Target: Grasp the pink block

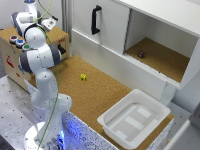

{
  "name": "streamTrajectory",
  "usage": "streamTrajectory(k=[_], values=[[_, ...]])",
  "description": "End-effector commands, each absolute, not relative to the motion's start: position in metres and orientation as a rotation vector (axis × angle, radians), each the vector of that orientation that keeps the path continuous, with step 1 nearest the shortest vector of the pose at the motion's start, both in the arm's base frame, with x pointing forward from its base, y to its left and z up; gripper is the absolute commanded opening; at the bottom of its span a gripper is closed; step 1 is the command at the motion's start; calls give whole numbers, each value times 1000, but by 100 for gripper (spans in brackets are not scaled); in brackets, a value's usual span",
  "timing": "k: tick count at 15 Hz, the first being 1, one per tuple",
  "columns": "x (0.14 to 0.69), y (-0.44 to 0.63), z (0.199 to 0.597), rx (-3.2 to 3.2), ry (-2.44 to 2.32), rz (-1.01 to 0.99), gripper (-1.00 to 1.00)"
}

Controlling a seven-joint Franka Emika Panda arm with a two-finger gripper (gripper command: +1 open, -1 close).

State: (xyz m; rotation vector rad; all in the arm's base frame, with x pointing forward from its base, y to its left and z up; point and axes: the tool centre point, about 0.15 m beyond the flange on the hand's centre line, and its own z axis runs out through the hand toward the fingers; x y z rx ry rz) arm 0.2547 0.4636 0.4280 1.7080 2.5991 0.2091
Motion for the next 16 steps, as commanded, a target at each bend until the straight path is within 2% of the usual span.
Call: streamTrajectory(k=[1,7,10,16], values=[[278,485,433,1665,2595,-5,-100],[292,479,458,1730,2601,-62,-100],[306,465,476,1759,2594,7,-100],[330,379,466,2211,2241,46,-100]])
